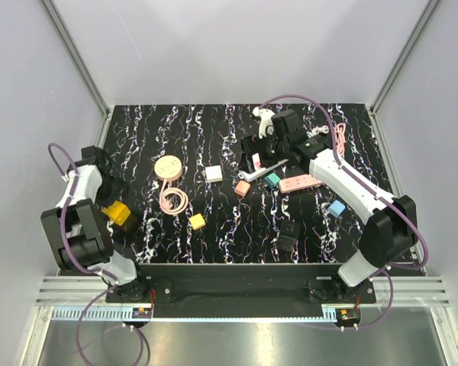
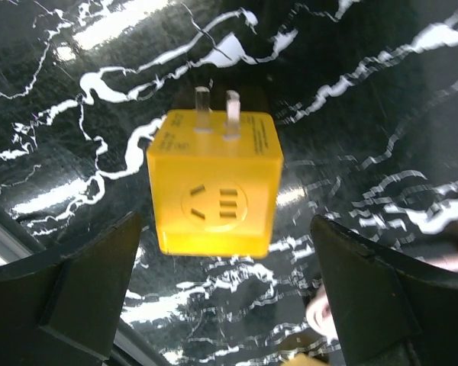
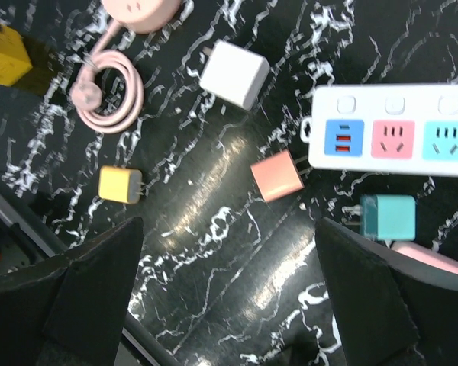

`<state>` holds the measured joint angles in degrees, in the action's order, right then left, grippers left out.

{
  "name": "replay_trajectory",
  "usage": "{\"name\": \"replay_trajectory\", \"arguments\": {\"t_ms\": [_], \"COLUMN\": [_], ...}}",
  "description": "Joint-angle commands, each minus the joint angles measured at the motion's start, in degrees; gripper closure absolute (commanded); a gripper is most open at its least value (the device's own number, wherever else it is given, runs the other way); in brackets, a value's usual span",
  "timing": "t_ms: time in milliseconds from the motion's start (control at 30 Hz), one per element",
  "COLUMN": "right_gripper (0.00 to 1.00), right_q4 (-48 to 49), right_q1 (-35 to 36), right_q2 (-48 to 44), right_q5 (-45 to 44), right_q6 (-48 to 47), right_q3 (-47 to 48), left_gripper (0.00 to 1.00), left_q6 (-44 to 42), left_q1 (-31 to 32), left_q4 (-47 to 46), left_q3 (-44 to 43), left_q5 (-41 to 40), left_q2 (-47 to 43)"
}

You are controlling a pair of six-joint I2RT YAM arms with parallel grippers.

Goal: Insert the plug

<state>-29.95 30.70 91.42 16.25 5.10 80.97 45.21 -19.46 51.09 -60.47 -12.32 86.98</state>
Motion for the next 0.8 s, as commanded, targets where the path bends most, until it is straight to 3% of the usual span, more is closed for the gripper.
{"name": "replay_trajectory", "arguments": {"t_ms": [0,100,200,233,300,333,533,633,767], "right_gripper": [0.0,0.0,0.0,0.0,0.0,0.0,0.0,0.0,0.0], "right_q4": [6.2,7.4,7.6,8.0,8.5,8.6,8.5,8.9,13.0], "right_q1": [0.1,0.1,0.1,0.1,0.1,0.1,0.1,0.2,3.1], "right_q2": [-3.6,-4.6,-5.3,-5.5,-5.5,-5.4,-4.8,-4.1,-4.4], "right_q5": [3.3,3.1,3.3,3.5,3.6,3.4,3.1,3.9,3.3], "right_q6": [2.4,2.6,2.9,3.1,3.2,3.0,2.9,2.7,-0.2], "right_q3": [-0.3,-1.3,-1.9,-2.2,-2.6,-2.6,-2.7,-2.4,-4.0], "left_gripper": [0.01,0.02,0.14,0.29,0.45,0.58,0.98,1.0,1.0], "left_q6": [1.4,0.9,-1.3,-2.1,-4.6,-5.6,-18.3,-18.9,-7.9], "left_q1": [-0.2,-0.2,-0.2,-0.2,-0.2,-0.1,4.5,9.0,9.0], "left_q4": [-1.3,-2.2,-4.2,-5.2,-5.6,-6.1,-9.4,-9.5,-9.0], "left_q3": [-1.2,-1.1,-0.6,-0.7,-0.8,-1.0,-3.6,-4.4,-4.2], "left_q5": [-4.3,-4.3,-1.7,-0.7,1.6,2.4,11.9,14.1,28.6], "left_q2": [3.3,5.4,5.3,4.7,1.7,0.3,-13.7,-19.5,-21.5]}}
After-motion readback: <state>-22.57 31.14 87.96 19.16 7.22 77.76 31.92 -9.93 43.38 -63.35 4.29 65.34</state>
